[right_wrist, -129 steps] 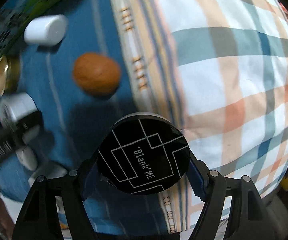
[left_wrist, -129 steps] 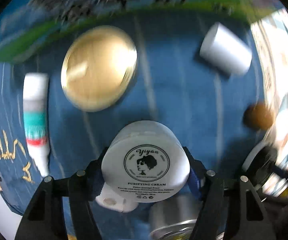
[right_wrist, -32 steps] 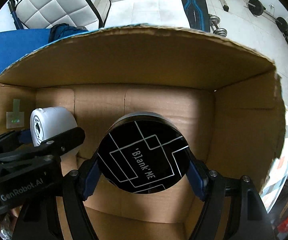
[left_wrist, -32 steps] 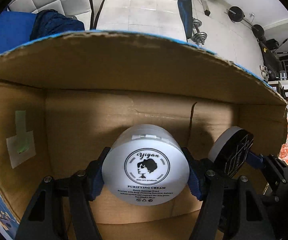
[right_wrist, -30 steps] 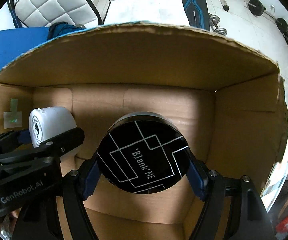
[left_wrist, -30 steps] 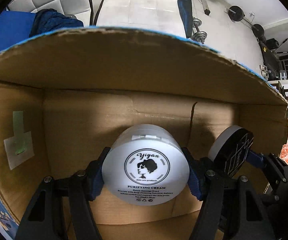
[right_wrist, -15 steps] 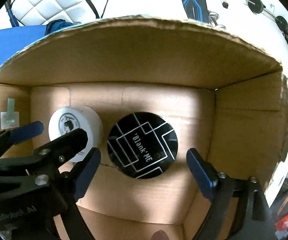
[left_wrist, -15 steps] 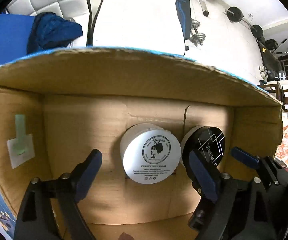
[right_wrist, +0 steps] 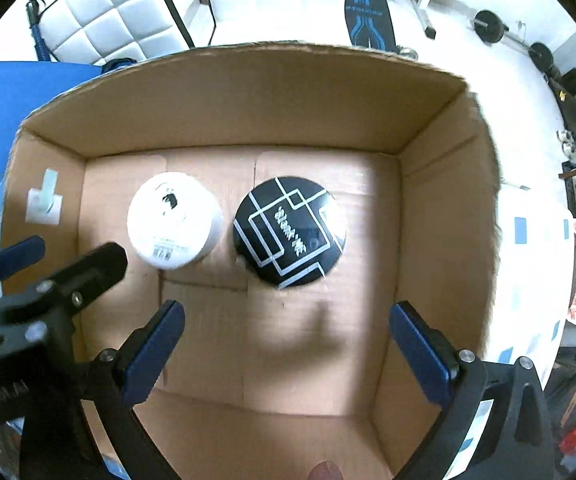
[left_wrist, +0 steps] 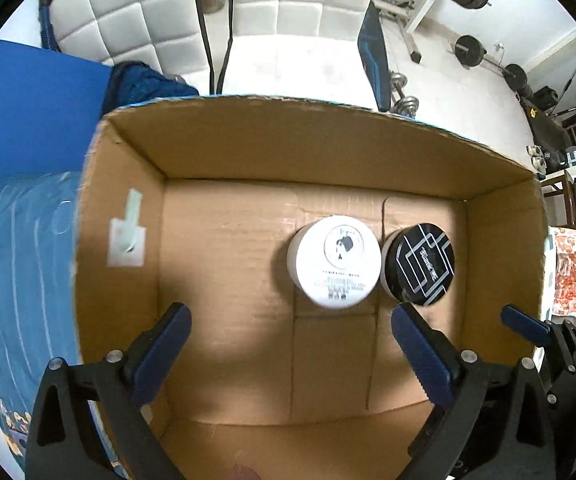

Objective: Organize rigid objects
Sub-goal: 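Withdraw both tools from the box back toward the items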

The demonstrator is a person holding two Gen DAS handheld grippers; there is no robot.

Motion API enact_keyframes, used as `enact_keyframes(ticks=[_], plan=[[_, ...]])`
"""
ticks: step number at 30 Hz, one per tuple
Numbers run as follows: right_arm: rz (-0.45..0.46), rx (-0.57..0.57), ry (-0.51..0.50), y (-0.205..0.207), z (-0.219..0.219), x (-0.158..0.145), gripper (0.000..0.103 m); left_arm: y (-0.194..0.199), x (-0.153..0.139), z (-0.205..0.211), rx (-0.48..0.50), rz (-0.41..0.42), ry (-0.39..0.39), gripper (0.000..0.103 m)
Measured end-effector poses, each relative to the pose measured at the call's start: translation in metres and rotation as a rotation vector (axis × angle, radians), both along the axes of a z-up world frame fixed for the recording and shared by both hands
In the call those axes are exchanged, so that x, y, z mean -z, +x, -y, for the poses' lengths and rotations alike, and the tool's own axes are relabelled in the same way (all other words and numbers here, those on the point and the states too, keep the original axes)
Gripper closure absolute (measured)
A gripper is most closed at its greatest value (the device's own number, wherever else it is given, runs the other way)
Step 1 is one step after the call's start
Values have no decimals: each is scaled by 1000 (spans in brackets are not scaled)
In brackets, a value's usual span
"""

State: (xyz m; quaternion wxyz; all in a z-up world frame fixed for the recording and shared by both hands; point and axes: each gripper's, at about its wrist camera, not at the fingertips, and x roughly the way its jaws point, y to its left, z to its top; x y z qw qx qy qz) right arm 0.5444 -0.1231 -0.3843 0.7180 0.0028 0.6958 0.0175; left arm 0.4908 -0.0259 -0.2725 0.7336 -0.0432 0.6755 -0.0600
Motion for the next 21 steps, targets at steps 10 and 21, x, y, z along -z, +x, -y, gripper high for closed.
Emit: enact_keyframes(ticks=[10, 21], plan=[[128, 36, -15, -62, 8, -55, 0, -36, -47, -7, -2, 160, 29, 0], [261, 59, -42, -135, 17, -118, 0, -111, -94, -5, 45, 278, 69, 0]])
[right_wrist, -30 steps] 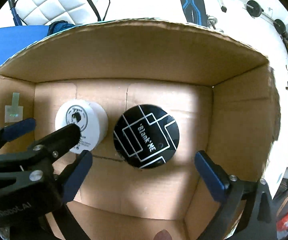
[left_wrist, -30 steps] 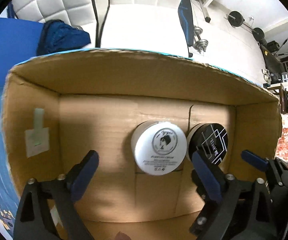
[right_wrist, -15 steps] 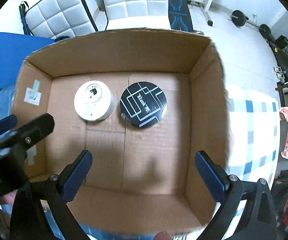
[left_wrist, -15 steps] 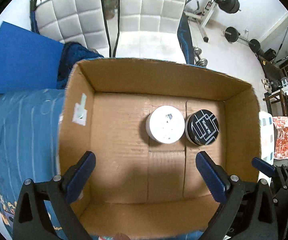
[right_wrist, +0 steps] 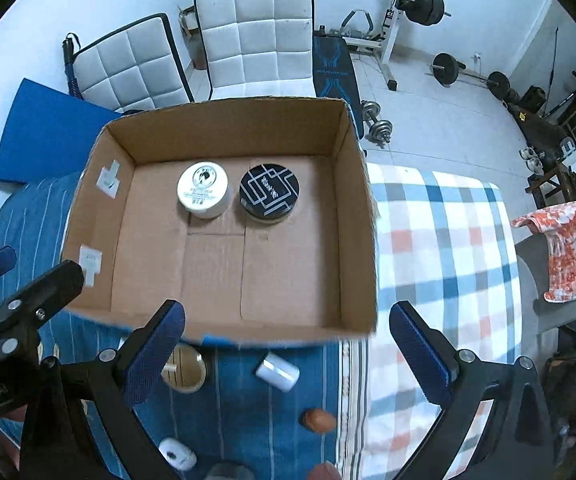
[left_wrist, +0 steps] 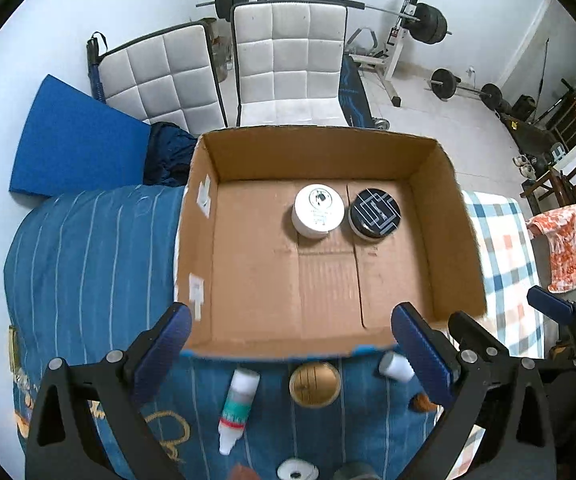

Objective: Organize rigid objects
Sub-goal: 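Withdraw both tools from the box back toward the items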

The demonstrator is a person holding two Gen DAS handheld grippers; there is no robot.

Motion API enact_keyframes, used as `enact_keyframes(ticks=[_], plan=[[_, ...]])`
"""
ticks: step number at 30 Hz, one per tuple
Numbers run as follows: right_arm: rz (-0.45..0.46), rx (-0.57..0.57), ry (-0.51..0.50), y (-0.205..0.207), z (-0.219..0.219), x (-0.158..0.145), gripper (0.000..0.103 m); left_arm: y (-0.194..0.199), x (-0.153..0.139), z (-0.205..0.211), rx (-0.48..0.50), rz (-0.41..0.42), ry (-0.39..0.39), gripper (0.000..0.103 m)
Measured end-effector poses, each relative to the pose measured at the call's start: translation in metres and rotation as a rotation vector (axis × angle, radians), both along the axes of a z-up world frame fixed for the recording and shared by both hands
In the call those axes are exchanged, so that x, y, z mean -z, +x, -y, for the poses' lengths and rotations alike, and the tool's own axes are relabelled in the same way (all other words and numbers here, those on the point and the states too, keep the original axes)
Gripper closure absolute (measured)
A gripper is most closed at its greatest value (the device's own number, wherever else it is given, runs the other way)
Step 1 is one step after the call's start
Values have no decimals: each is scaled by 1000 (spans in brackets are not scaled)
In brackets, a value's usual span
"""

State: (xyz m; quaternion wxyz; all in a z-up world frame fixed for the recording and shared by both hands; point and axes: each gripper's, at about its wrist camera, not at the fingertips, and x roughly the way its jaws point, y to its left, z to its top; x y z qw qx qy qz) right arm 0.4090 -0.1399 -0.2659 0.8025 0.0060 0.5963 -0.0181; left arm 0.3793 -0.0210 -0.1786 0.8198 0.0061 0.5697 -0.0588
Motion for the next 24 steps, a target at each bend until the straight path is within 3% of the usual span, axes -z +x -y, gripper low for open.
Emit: enact_keyframes(ticks=[8, 13, 17, 21, 24], plan=[[17, 4, 56, -56, 0, -28, 0, -50, -27, -4, 12, 54, -13, 0], [-73, -3, 74, -97, -7, -6, 0, -84, -25, -10, 12, 44, -9, 0], [-244, -13, 108, -143, -18, 51, 0, -116, 14, -18, 11, -62, 11, 0], [-414, 2, 182, -177, -32, 115, 0, -151, 87, -36, -41, -257, 26, 0], [-493, 28, 212, -193, -43, 152, 0, -166, 125, -54, -107, -362, 7, 0]])
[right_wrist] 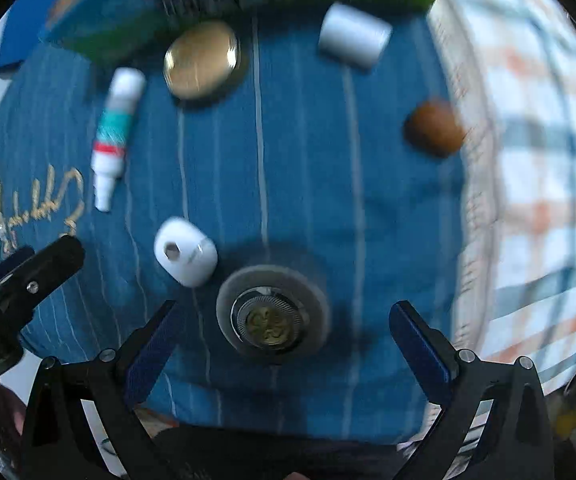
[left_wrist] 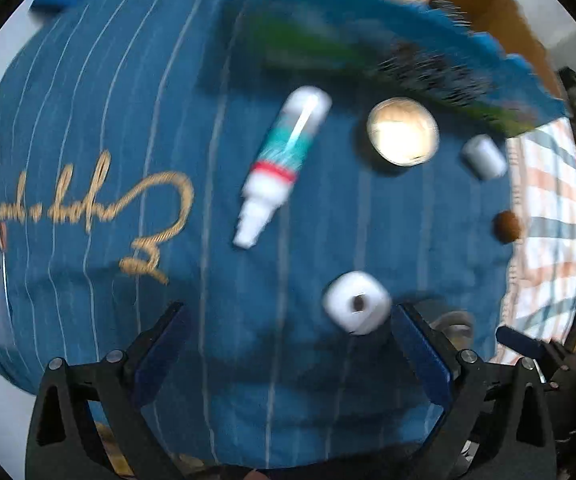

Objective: Organize rigid objects
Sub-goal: 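Grasp the silver tin with right tool while left tool grasps spray bottle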

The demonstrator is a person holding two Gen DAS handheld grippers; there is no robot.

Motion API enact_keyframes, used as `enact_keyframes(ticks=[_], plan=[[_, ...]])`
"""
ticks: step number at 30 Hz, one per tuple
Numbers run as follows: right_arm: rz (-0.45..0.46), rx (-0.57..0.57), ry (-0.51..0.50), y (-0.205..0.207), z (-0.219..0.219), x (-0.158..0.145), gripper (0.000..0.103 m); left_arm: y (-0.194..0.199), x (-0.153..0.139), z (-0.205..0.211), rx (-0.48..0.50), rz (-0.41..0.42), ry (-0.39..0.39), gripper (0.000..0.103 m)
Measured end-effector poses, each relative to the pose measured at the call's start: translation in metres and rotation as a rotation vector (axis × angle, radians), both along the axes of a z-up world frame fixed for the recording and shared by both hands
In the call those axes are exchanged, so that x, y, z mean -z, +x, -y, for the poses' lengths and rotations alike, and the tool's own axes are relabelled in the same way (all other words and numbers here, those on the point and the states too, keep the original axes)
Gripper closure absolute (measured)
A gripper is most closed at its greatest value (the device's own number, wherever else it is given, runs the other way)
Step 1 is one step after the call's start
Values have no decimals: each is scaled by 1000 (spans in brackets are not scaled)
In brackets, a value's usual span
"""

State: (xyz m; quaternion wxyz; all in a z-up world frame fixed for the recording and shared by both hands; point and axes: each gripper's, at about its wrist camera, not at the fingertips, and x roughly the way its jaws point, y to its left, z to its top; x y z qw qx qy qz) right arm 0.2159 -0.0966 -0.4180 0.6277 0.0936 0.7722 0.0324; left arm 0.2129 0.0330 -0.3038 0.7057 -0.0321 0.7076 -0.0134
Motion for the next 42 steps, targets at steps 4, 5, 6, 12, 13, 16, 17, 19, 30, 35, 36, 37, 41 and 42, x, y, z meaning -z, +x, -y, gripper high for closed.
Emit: enact_keyframes(ticks=[4, 5, 6, 12, 13, 16, 17, 19, 30, 35, 36, 37, 41, 42], plan=[[-60, -11, -36, -9, -15, 34, 27, -5, 23, -25, -59, -33, 37, 1], [-77, -22, -57, -12, -18, 41, 27, -5, 26, -29, -69, -31, 43, 0], [-72, -27, -69, -12, -20, 43, 27, -3, 27, -34, -76, -30, 52, 0], [-62, -12, -83, -4, -8, 41, 29, 26, 33, -44, -67, 6, 81, 0], [-56, -5, -93, 1, -3, 40, 29, 34, 35, -42, -51, 9, 91, 0], [-39, 10, -123, 17, 10, 36, 29, 62, 46, -31, -2, 15, 103, 9], [-34, 6, -138, 22, 13, 36, 29, 71, 50, -27, 14, 14, 100, 21], [-29, 3, -164, 30, 19, 37, 29, 89, 64, -17, 43, -10, 96, 31], [-58, 16, -189, 30, 11, 45, 29, 115, 88, 33, 165, -29, 84, 72], [-69, 19, -174, 27, 14, 48, 30, 94, 87, 33, 120, -33, 71, 73], [-70, 17, -171, 26, 14, 48, 30, 88, 87, 32, 111, -40, 63, 73], [-68, 14, -169, 24, 14, 47, 30, 81, 87, 28, 105, -43, 59, 73], [-57, -1, -152, 27, 19, 49, 30, 55, 84, 27, 71, -39, 41, 73], [-53, -2, -147, 27, 19, 45, 30, 52, 81, 20, 61, -41, 27, 73]])
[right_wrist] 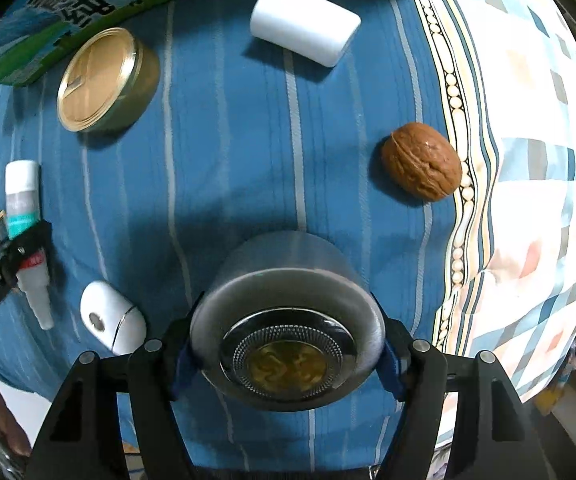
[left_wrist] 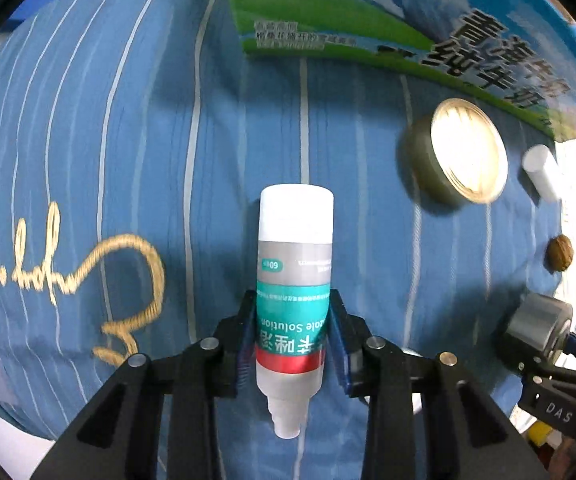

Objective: Organize rigid objects
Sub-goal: 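Grasp the silver tin with right tool while left tool grasps spray bottle, then place the silver tin and spray bottle into the box, opening both tools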

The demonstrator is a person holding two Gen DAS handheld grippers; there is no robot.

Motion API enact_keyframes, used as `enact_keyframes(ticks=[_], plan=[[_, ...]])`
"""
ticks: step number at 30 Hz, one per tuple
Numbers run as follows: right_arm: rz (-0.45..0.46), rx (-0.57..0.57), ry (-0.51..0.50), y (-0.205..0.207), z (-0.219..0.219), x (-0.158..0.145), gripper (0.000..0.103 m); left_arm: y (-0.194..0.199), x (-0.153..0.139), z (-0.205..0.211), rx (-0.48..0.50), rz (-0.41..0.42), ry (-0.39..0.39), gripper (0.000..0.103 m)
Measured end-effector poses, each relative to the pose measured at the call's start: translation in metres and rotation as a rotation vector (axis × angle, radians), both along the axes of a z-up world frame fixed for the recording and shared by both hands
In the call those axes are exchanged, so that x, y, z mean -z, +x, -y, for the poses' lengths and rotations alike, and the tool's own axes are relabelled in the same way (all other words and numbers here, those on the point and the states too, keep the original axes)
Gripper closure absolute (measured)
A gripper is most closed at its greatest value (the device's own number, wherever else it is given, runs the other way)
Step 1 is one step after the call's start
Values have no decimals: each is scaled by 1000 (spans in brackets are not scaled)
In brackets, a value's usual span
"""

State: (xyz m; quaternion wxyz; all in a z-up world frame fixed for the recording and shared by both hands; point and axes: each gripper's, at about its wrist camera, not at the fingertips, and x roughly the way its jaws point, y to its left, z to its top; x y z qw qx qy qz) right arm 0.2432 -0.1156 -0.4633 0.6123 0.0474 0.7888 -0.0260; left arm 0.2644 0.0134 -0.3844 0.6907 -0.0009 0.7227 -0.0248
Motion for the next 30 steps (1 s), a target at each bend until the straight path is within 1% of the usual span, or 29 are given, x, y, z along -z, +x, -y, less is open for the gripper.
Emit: enact_keyframes(ticks=[2, 4, 8, 10, 11, 14, 15, 17, 20, 22, 24, 27, 30], plan=[[6, -9, 10, -4, 1, -6, 30, -10, -5, -1, -10, 4, -18, 73], [14, -9, 23, -6, 1, -13, 30, -10, -11, -1, 0, 7, -29, 73], [31, -7, 53, -8, 3, -31, 30, -28, -29, 6, 18, 25, -52, 73], [46, -10, 62, -9, 4, -41, 30, -36, -41, 12, 26, 41, -68, 73], [53, -12, 66, -9, 1, -46, 30, -48, -47, 12, 31, 48, -71, 73], [79, -19, 80, -9, 3, -65, 30, -52, -68, 20, 51, 76, -92, 73], [90, -21, 87, -8, 3, -73, 30, -51, -82, 7, 55, 88, -97, 73], [113, -28, 95, -7, 7, -91, 30, -49, -95, 6, 66, 110, -103, 73], [151, -36, 105, -1, 4, -116, 30, -44, -120, 7, 82, 155, -114, 73], [176, -40, 109, 3, 9, -131, 30, -31, -129, 10, 93, 179, -117, 73], [200, -44, 111, 8, 11, -148, 30, -26, -145, 14, 106, 200, -125, 73], [231, -40, 111, 16, 13, -166, 30, -20, -167, 20, 116, 236, -132, 73], [250, -29, 122, 21, 16, -176, 30, -18, -180, 21, 121, 264, -139, 73]])
